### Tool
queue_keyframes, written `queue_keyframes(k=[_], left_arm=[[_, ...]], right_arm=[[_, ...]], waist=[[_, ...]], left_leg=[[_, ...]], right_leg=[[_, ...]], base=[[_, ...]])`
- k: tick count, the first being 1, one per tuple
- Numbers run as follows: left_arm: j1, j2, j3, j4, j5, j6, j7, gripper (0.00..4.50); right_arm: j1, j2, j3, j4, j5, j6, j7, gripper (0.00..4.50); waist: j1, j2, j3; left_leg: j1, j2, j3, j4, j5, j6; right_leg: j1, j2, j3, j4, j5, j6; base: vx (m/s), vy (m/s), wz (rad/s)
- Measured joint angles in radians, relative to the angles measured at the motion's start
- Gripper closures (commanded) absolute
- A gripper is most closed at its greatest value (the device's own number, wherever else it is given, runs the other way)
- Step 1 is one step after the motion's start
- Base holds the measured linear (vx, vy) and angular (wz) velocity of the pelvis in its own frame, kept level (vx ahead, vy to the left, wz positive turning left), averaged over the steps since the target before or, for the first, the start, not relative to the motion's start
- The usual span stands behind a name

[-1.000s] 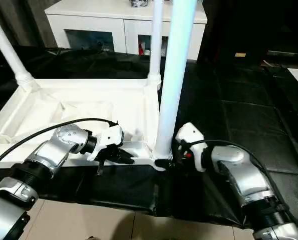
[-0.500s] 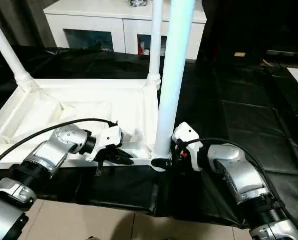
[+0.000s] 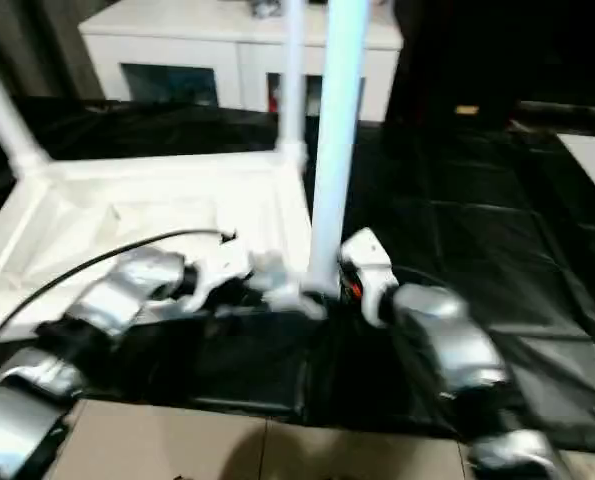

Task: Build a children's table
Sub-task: Rotate leg to tighten

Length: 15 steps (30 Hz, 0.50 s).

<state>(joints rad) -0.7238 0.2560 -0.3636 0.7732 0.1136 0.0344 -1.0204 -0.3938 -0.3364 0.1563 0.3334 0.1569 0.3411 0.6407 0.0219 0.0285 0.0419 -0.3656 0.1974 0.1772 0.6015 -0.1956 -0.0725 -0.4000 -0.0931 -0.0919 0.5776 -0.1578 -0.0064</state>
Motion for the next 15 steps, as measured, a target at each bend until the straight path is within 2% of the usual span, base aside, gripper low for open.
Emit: queue_keyframes(k=[2, 4, 7, 10, 15], left_arm=[[-0.009, -0.024, 0.005, 0.021, 0.0, 0.008, 0.04, 4.5], [-0.049, -0.067, 0.017, 0.09, 0.008, 0.025, 0.128, 4.5], [-0.076, -0.111, 0.033, 0.141, 0.019, 0.036, 0.204, 4.5], [-0.122, -0.151, 0.047, 0.216, 0.021, 0.047, 0.285, 4.5], [-0.135, -0.164, 0.06, 0.239, 0.02, 0.047, 0.312, 4.5]], right_arm=[[-0.006, 0.034, -0.01, 0.012, -0.011, 0.004, -0.077, 1.83], [-0.047, 0.125, -0.028, 0.066, -0.057, 0.01, -0.255, 1.83], [-0.079, 0.182, -0.041, 0.116, -0.089, 0.008, -0.41, 1.83], [-0.146, 0.285, -0.1, 0.22, -0.099, -0.009, -0.614, 1.83], [-0.18, 0.325, -0.115, 0.307, -0.11, -0.103, -0.685, 1.83]], waist=[[-0.006, 0.0, 0.0], [-0.017, 0.0, 0.0], [-0.02, 0.001, 0.0], [-0.024, 0.001, -0.001], [-0.025, 0.001, -0.001]], left_leg=[[0.0, 0.0, 0.0, 0.0, 0.0, 0.0], [0.0, -0.001, 0.0, 0.0, 0.0, 0.0], [0.0, -0.003, -0.002, 0.0, 0.0, 0.0], [-0.001, -0.004, -0.003, 0.0, 0.0, 0.0], [-0.001, -0.004, -0.003, 0.0, 0.0, 0.0]], right_leg=[[0.0, 0.0, 0.0, 0.0, 0.0, 0.0], [0.0, 0.0, 0.0, 0.0, 0.0, 0.0], [0.0, -0.001, 0.001, 0.0, 0.0, 0.0], [-0.001, -0.001, 0.001, 0.0, 0.0, 0.0], [0.0, -0.001, 0.001, 0.0, 0.004, -0.006]], base=[[0.0, 0.0, 0.0], [0.0, 0.0, 0.0], [0.0, 0.0, 0.0], [0.0, 0.0, 0.0], [0.0, 0.0, 0.0]])
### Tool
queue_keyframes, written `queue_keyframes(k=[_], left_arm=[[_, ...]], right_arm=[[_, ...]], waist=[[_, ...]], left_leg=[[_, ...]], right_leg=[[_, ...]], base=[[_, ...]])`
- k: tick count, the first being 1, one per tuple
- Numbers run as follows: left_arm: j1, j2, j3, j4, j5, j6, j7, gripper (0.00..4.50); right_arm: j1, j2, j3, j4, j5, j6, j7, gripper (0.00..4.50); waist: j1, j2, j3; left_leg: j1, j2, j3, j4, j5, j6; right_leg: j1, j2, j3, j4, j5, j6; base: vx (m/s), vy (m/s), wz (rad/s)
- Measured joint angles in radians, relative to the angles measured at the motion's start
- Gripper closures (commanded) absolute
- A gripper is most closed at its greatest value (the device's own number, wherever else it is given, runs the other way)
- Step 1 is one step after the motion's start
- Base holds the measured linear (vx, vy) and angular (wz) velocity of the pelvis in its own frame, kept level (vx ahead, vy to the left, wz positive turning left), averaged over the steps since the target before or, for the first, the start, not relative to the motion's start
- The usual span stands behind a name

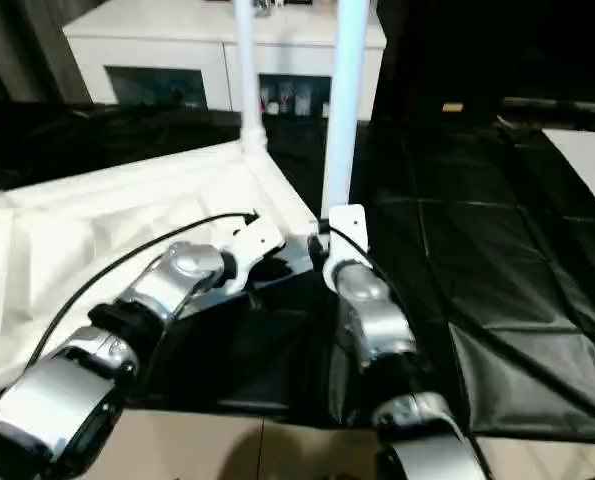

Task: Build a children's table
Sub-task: Rotate leg to tighten

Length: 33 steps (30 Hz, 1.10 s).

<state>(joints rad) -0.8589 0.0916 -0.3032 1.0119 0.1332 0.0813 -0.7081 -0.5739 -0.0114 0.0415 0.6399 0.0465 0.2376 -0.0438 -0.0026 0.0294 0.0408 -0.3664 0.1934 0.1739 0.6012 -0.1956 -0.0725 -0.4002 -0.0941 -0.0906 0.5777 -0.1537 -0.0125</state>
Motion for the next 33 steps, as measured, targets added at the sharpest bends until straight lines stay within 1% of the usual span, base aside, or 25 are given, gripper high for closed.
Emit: queue_keyframes(k=[1, 2, 3, 4, 5, 8, 10, 11, 13, 14, 17, 19, 21, 23, 27, 32, 33], left_arm=[[-0.001, 0.0, 0.002, 0.001, 0.0, 0.0, 0.0, 4.5], [-0.002, 0.0, 0.003, 0.001, 0.0, -0.004, -0.002, 4.5], [-0.003, 0.0, 0.003, 0.004, 0.0, -0.011, -0.006, 4.5], [-0.004, 0.0, 0.003, 0.007, -0.001, -0.019, -0.006, 4.5], [-0.005, 0.001, 0.004, 0.01, 0.0, -0.023, -0.006, 4.5], [-0.006, 0.009, 0.003, 0.011, 0.0, -0.036, -0.023, 4.5], [-0.006, 0.023, 0.003, 0.01, 0.0, -0.042, -0.043, 4.5], [-0.003, 0.028, 0.001, 0.002, 0.0, -0.048, -0.061, 4.5], [0.016, 0.054, -0.003, -0.024, -0.002, -0.066, -0.112, 4.5], [0.032, 0.075, -0.009, -0.05, -0.004, -0.079, -0.153, 4.5], [0.066, 0.135, -0.018, -0.097, -0.018, -0.11, -0.264, 4.5], [0.08, 0.156, -0.03, -0.125, -0.022, -0.122, -0.32, 4.5], [0.119, 0.194, -0.052, -0.193, -0.041, -0.126, -0.426, 4.5], [0.139, 0.214, -0.064, -0.239, -0.052, -0.119, -0.487, 4.5], [0.153, 0.235, -0.083, -0.298, -0.054, -0.086, -0.552, 4.5], [0.154, 0.246, -0.087, -0.309, -0.053, -0.081, -0.556, 4.5], [0.155, 0.247, -0.088, -0.315, -0.052, -0.078, -0.556, 4.5]], right_arm=[[0.0, 0.0, 0.0, 0.005, 0.0, -0.011, 0.0, 1.48], [0.006, -0.004, 0.0, 0.005, -0.001, -0.034, 0.016, 1.27], [0.014, -0.008, 0.0, 0.003, -0.002, -0.053, 0.027, 1.27], [0.023, -0.012, 0.004, 0.001, -0.012, -0.068, 0.034, 1.06], [0.026, -0.012, 0.006, 0.0, -0.019, -0.077, 0.041, 1.06], [0.053, -0.046, 0.004, -0.052, 0.002, -0.056, 0.112, 0.77], [0.073, -0.083, 0.012, -0.091, 0.014, -0.032, 0.187, 0.77], [0.09, -0.116, 0.029, -0.13, 0.026, -0.02, 0.25, 0.77], [0.124, -0.189, 0.051, -0.202, 0.053, 0.002, 0.371, 0.77], [0.152, -0.252, 0.073, -0.259, 0.071, 0.007, 0.471, 0.77], [0.196, -0.366, 0.11, -0.35, 0.087, 0.0, 0.655, 0.77], [0.217, -0.401, 0.124, -0.374, 0.095, -0.006, 0.732, 0.77], [0.248, -0.45, 0.135, -0.399, 0.113, -0.009, 0.828, 0.77], [0.254, -0.474, 0.141, -0.403, 0.125, -0.006, 0.891, 0.77], [0.253, -0.485, 0.169, -0.412, 0.139, 0.0, 0.955, 0.77], [0.229, -0.491, 0.184, -0.398, 0.129, -0.001, 0.98, 0.77], [0.226, -0.491, 0.184, -0.397, 0.129, -0.001, 0.986, 1.04]], waist=[[0.001, 0.0, 0.0], [0.003, 0.0, 0.0], [0.004, 0.0, 0.0], [0.006, 0.0, 0.0], [0.005, 0.0, 0.0], [0.005, 0.0, 0.001], [0.002, 0.0, 0.002], [0.003, 0.0, 0.002], [0.005, 0.001, 0.003], [0.008, 0.001, 0.003], [0.01, 0.002, 0.003], [0.011, 0.002, 0.003], [0.021, 0.002, 0.003], [0.033, 0.002, 0.003], [0.044, 0.002, 0.003], [0.043, 0.001, 0.003], [0.044, 0.001, 0.003]], left_leg=[[0.0, 0.0, 0.0, 0.0, 0.0, 0.0], [0.0, 0.0, 0.0, -0.001, 0.0, 0.0], [-0.001, 0.0, 0.0, -0.001, 0.0, 0.0], [-0.001, 0.0, 0.0, -0.001, 0.0, 0.0], [-0.002, 0.0, 0.0, -0.001, 0.0, 0.0], [-0.002, 0.0, 0.0, -0.001, 0.0, 0.0], [-0.002, 0.001, 0.0, -0.001, 0.0, 0.0], [-0.003, 0.001, 0.0, -0.001, 0.0, 0.0], [-0.003, 0.001, 0.0, -0.002, 0.0, 0.001], [-0.003, 0.002, 0.0, -0.002, 0.0, 0.001], [-0.003, 0.003, 0.0, -0.003, 0.0, 0.001], [-0.003, 0.004, 0.0, -0.002, 0.0, 0.001], [-0.002, 0.004, 0.001, -0.002, 0.0, 0.0], [-0.002, 0.004, 0.002, -0.002, 0.0, 0.0], [-0.002, 0.004, 0.004, -0.002, 0.0, 0.0], [-0.002, 0.005, 0.005, -0.002, 0.0, 0.0], [-0.002, 0.005, 0.004, -0.002, 0.0, 0.0]], right_leg=[[0.0, 0.0, 0.0, 0.0, 0.0, 0.0], [-0.001, 0.0, 0.0, 0.0, 0.0, 0.0], [-0.001, 0.0, 0.0, 0.0, 0.0, 0.0], [-0.002, 0.0, 0.0, 0.0, 0.0, 0.0], [-0.002, 0.0, 0.0, 0.0, 0.0, 0.0], [-0.003, 0.0, 0.0, 0.0, 0.0, 0.0], [-0.003, 0.001, 0.0, 0.0, 0.0, 0.0], [-0.004, 0.001, 0.0, 0.0, 0.0, 0.0], [-0.004, 0.001, -0.001, 0.0, -0.001, 0.002], [-0.004, 0.002, -0.001, 0.0, -0.002, 0.003], [-0.004, 0.002, -0.002, 0.0, -0.003, 0.003], [-0.004, 0.002, -0.002, 0.0, -0.003, 0.003], [-0.003, 0.002, -0.002, 0.0, -0.003, 0.003], [-0.003, 0.001, -0.001, 0.0, -0.003, 0.003], [-0.002, 0.001, 0.0, 0.0, -0.002, 0.002], [-0.002, 0.001, 0.0, 0.001, -0.002, 0.002], [-0.002, 0.001, 0.0, 0.001, -0.002, 0.002]], base=[[0.0, 0.0, 0.0], [0.0, 0.0, 0.0], [0.0, 0.0, 0.0], [0.0, 0.0, 0.0], [0.0, 0.0, 0.0], [0.0, 0.0, 0.0], [0.0, 0.0, 0.0], [0.0, 0.0, 0.0], [0.0, 0.0, 0.0], [0.0, 0.0, 0.0], [0.0, 0.0, 0.0], [0.0, 0.0, 0.0], [0.0, 0.0, 0.0], [0.0, 0.0, 0.0], [0.0, 0.0, 0.0], [0.0, 0.0, 0.0], [0.0, 0.0, 0.0]])
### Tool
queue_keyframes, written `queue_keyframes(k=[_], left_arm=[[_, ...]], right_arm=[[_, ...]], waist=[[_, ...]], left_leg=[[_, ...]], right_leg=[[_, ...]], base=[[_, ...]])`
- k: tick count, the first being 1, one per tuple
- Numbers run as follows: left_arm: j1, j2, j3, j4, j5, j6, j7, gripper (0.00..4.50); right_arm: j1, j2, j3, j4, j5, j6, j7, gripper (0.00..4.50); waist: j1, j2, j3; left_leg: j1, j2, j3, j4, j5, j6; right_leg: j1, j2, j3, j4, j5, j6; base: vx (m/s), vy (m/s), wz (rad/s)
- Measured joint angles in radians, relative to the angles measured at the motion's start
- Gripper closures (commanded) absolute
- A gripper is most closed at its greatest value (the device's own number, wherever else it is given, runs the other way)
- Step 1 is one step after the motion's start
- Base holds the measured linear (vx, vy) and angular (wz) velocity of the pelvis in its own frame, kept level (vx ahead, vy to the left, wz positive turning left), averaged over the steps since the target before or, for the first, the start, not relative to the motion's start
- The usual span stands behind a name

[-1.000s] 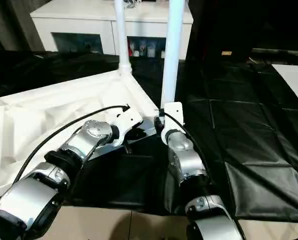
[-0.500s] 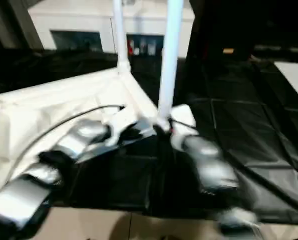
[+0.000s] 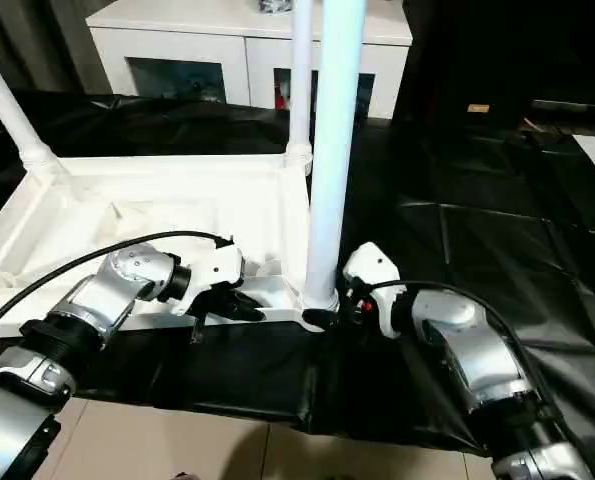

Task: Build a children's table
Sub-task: Rotate leg to tighten

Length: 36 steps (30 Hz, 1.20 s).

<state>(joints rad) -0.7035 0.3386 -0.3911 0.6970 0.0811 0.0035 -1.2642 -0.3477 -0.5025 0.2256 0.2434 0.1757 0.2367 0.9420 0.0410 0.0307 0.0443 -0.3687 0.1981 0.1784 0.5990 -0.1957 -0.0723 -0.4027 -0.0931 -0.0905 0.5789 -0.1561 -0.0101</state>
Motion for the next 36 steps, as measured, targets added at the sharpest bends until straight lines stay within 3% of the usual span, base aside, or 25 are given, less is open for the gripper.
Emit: queue_keyframes(k=[3, 5, 10, 16, 25, 32, 36], left_arm=[[0.006, 0.003, 0.0, -0.019, 0.0, 0.016, 0.0, 4.5], [0.01, 0.005, 0.0, -0.027, 0.0, 0.021, -0.001, 4.5], [0.017, 0.01, 0.0, -0.044, 0.0, 0.031, -0.001, 4.5], [0.019, 0.011, 0.0, -0.048, 0.001, 0.036, 0.003, 4.5], [-0.042, -0.118, 0.063, 0.103, 0.049, 0.06, 0.318, 4.5], [-0.104, -0.241, 0.091, 0.225, 0.054, 0.086, 0.537, 4.5], [-0.127, -0.27, 0.095, 0.268, 0.07, 0.08, 0.588, 4.5]], right_arm=[[-0.003, 0.001, 0.0, 0.004, 0.001, 0.0, 0.019, 1.04], [-0.003, 0.001, 0.0, 0.005, 0.002, 0.0, 0.025, 1.4], [-0.003, 0.006, 0.0, 0.008, 0.013, 0.004, 0.03, 1.73], [-0.003, 0.016, -0.006, 0.019, 0.013, 0.003, 0.025, 1.78], [-0.093, 0.261, -0.106, 0.22, -0.032, 0.003, -0.482, 1.78], [-0.187, 0.435, -0.18, 0.36, -0.076, -0.015, -0.887, 1.78], [-0.23, 0.484, -0.191, 0.437, -0.108, -0.054, -1.02, 1.78]], waist=[[0.0, 0.0, 0.0], [-0.001, 0.0, 0.0], [-0.002, 0.0, 0.0], [-0.004, 0.0, 0.0], [-0.038, -0.002, -0.001], [-0.038, -0.002, -0.002], [-0.038, -0.002, -0.002]], left_leg=[[0.0, 0.0, 0.0, 0.0, 0.0, 0.0], [0.0, 0.0, 0.0, 0.0, 0.0, 0.0], [0.0, 0.0, 0.0, 0.0, 0.0, 0.0], [0.0, 0.0, 0.0, 0.0, 0.0, 0.0], [0.001, 0.0, 0.0, 0.002, 0.0, 0.0], [0.002, 0.0, -0.001, 0.002, 0.0, 0.0], [0.002, -0.001, -0.001, 0.002, 0.0, 0.0]], right_leg=[[0.0, 0.0, 0.0, 0.0, 0.0, 0.0], [0.0, 0.0, 0.0, 0.0, 0.0, 0.0], [0.0, 0.0, 0.0, 0.0, 0.0, 0.0], [0.0, 0.0, 0.0, 0.0, 0.0, 0.0], [0.0, 0.001, 0.0, 0.0, 0.002, -0.002], [0.0, 0.001, -0.001, 0.0, 0.002, -0.002], [0.002, 0.0, 0.0, -0.001, 0.002, -0.002]], base=[[0.0, 0.0, 0.0], [0.0, 0.0, 0.0], [0.0, 0.0, 0.0], [0.0, 0.0, 0.0], [0.0, 0.0, 0.0], [0.0, 0.0, 0.0], [0.0, 0.0, 0.0]])
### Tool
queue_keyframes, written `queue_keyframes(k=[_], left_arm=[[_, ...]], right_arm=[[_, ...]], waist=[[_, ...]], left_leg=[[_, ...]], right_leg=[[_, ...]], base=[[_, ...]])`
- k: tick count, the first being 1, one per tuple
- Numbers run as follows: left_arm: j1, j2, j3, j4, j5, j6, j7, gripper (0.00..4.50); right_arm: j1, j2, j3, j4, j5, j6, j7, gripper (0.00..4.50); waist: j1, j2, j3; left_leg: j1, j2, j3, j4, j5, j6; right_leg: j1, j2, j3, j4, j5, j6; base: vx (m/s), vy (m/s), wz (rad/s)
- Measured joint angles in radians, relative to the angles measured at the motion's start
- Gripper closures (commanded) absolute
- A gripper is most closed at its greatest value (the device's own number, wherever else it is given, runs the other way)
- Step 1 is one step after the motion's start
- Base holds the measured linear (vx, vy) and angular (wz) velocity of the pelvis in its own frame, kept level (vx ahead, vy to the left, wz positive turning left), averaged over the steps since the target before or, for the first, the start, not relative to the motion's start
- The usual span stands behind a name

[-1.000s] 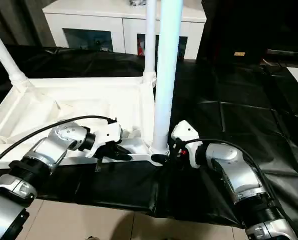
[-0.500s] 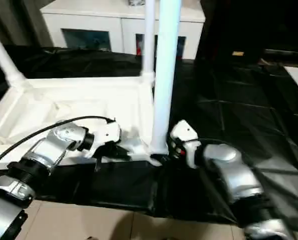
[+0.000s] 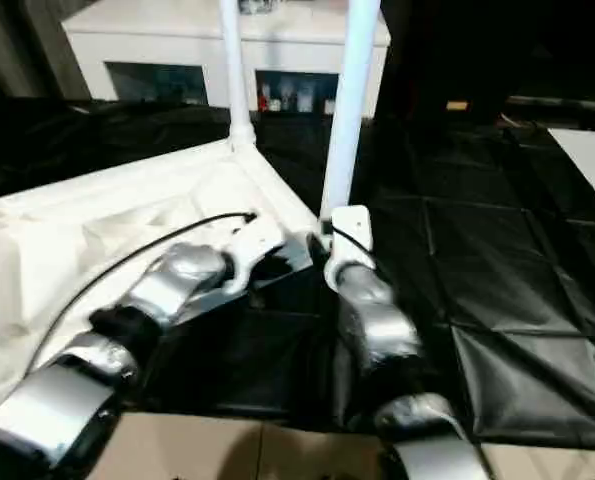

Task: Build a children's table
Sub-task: Rotate leg to tighten

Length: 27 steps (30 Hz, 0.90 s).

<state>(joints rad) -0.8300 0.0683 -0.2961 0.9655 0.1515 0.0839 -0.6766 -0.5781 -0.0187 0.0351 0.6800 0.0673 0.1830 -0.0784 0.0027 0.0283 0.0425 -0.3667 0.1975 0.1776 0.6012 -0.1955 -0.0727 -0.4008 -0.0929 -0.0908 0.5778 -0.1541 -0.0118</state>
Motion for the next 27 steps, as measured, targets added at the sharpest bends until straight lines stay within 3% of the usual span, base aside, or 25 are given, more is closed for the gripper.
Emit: queue_keyframes(k=[2, 3, 9, 13, 14, 17, 20, 27], left_arm=[[0.0, 0.0, 0.0, 0.002, 0.001, -0.005, 0.004, 4.5], [0.0, 0.002, -0.001, 0.002, 0.001, -0.009, 0.001, 4.5], [0.0, 0.028, -0.014, 0.003, 0.003, -0.048, -0.053, 4.5], [0.005, 0.048, -0.02, -0.009, 0.001, -0.068, -0.118, 4.5], [0.027, 0.073, -0.028, -0.039, -0.006, -0.094, -0.179, 4.5], [0.058, 0.118, -0.046, -0.088, -0.022, -0.127, -0.288, 4.5], [0.082, 0.182, -0.066, -0.133, -0.03, -0.146, -0.403, 4.5], [0.133, 0.253, -0.078, -0.235, -0.049, -0.12, -0.554, 4.5]], right_arm=[[-0.004, 0.006, -0.003, 0.007, -0.001, -0.012, -0.008, 1.78], [-0.002, 0.006, -0.004, 0.009, -0.002, -0.024, -0.001, 1.23], [0.029, -0.039, 0.005, -0.019, -0.008, -0.054, 0.088, 0.63], [0.059, -0.116, 0.027, -0.111, 0.013, 0.007, 0.236, 0.56], [0.1, -0.201, 0.055, -0.202, 0.042, 0.039, 0.372, 0.56], [0.157, -0.324, 0.092, -0.312, 0.088, 0.067, 0.59, 0.56], [0.213, -0.439, 0.12, -0.415, 0.144, 0.095, 0.8, 0.56], [0.272, -0.532, 0.167, -0.525, 0.213, 0.186, 1.017, 0.56]], waist=[[0.0, 0.0, 0.0], [0.0, 0.0, 0.0], [0.004, 0.0, 0.0], [0.007, 0.001, 0.001], [0.015, 0.002, 0.001], [0.031, 0.003, 0.002], [0.035, 0.004, 0.002], [0.033, 0.005, 0.001]], left_leg=[[0.0, 0.0, 0.0, 0.0, 0.0, 0.0], [0.0, 0.0, 0.0, 0.0, 0.0, 0.0], [-0.002, 0.0, 0.0, -0.001, 0.0, 0.0], [-0.003, 0.0, 0.0, -0.001, 0.0, 0.0], [-0.003, 0.0, 0.0, -0.001, 0.0, 0.001], [-0.002, 0.001, 0.0, -0.001, 0.0, 0.001], [-0.001, 0.002, 0.0, -0.001, 0.0, 0.001], [0.001, 0.002, 0.001, -0.001, 0.0, 0.0]], right_leg=[[0.0, 0.0, 0.0, 0.0, 0.0, 0.0], [0.0, 0.0, 0.0, 0.0, 0.0, 0.0], [-0.002, 0.0, -0.001, 0.0, -0.001, 0.001], [-0.002, 0.0, -0.001, 0.0, -0.001, 0.002], [-0.002, 0.0, -0.001, -0.001, -0.002, 0.002], [-0.002, 0.0, -0.001, 0.0, -0.003, 0.003], [-0.001, 0.001, -0.001, 0.001, -0.003, 0.003], [0.001, 0.0, -0.001, 0.001, -0.002, 0.002]], base=[[0.0, 0.0, 0.0], [0.0, 0.0, 0.0], [0.0, 0.0, 0.0], [0.0, 0.0, 0.0], [0.0, 0.0, 0.0], [0.0, 0.0, 0.0], [0.0, 0.0, 0.0], [0.0, 0.0, 0.0]])
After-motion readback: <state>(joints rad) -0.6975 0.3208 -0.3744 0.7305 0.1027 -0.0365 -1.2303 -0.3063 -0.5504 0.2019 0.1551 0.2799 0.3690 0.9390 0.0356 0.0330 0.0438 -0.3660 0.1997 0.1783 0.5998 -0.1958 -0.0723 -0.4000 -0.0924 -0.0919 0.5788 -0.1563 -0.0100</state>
